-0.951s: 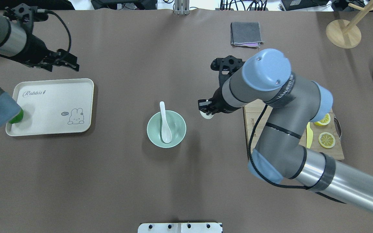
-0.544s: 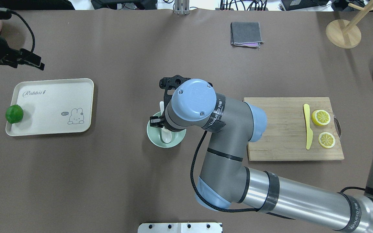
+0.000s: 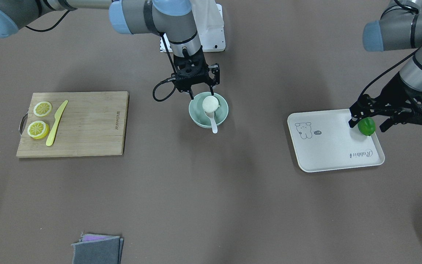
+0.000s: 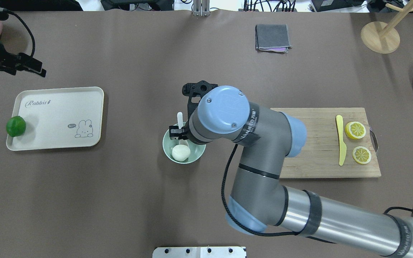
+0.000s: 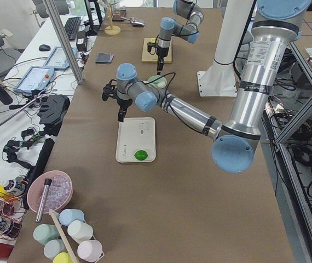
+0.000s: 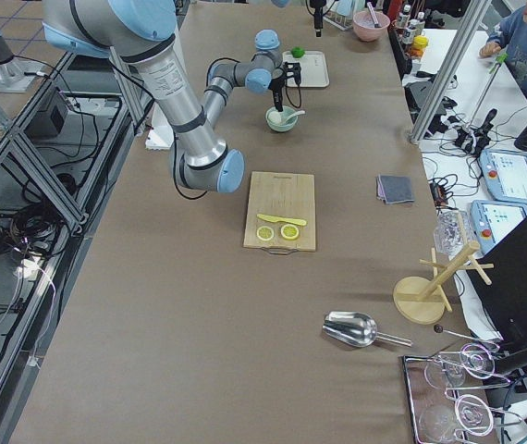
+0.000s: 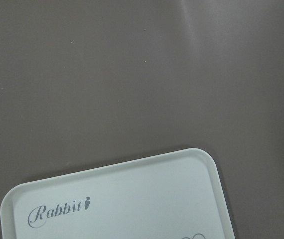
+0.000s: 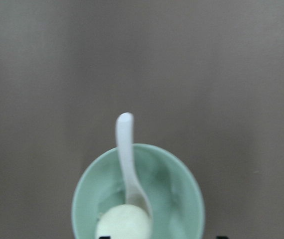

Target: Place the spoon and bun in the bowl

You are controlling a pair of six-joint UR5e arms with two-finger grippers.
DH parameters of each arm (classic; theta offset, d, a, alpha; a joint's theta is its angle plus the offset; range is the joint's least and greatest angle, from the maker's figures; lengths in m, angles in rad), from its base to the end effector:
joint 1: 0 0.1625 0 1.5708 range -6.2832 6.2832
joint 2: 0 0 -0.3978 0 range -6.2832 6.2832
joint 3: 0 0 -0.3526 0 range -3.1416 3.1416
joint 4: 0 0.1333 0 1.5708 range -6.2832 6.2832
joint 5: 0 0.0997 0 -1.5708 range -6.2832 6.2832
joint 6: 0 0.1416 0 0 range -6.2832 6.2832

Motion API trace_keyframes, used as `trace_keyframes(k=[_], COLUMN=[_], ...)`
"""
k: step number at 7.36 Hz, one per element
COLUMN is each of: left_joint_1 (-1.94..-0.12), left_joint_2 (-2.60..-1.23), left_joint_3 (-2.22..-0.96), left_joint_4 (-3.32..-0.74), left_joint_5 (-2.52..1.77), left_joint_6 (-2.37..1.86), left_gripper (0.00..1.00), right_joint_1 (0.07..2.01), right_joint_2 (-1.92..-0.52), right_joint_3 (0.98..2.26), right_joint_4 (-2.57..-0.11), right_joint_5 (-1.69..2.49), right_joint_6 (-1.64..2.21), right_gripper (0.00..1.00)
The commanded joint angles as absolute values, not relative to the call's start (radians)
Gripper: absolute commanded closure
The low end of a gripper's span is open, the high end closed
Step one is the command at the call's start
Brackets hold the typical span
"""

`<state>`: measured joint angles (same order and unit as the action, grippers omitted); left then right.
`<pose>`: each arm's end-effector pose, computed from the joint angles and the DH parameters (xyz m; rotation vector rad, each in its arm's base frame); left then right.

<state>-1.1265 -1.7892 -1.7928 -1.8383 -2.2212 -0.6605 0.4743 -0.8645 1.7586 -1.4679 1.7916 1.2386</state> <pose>0.1953 -0.5208 0.4213 0.2536 0.8860 0.0294 -0.5308 -0.3875 0.1815 0.2035 -0.9920 0.0197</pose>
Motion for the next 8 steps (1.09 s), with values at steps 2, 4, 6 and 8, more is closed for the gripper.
trace_keyframes(k=[2, 4, 6, 8], left_joint_1=[-1.334, -1.499, -1.584, -1.623], left_joint_2=[-1.723, -1.723, -1.66, -1.556], left_joint_3=[-1.798, -1.828, -1.849, -1.925], left_joint_4=[-1.662, -1.426, -1.396, -1.41], left_joint_5=[-2.29, -2.301, -2.321, -2.339], left_joint_6=[-0.282, -0.077, 0.027, 0.15], left_gripper=[0.02, 0.02, 0.02, 0.02], right_joint_1=[0.903, 1.204, 1.409, 1.5], right_joint_2=[-1.229, -1.382, -1.419, -1.489], right_joint_3=[1.942, 1.869, 1.827, 1.763], right_joint_4=[-1.502, -1.581, -1.804, -1.816], right_joint_5=[2.157, 2.307, 2.309, 2.309], right_joint_6=[0.818, 0.375, -0.049, -0.199], right_gripper=[0.01, 0.01, 0.0, 0.0])
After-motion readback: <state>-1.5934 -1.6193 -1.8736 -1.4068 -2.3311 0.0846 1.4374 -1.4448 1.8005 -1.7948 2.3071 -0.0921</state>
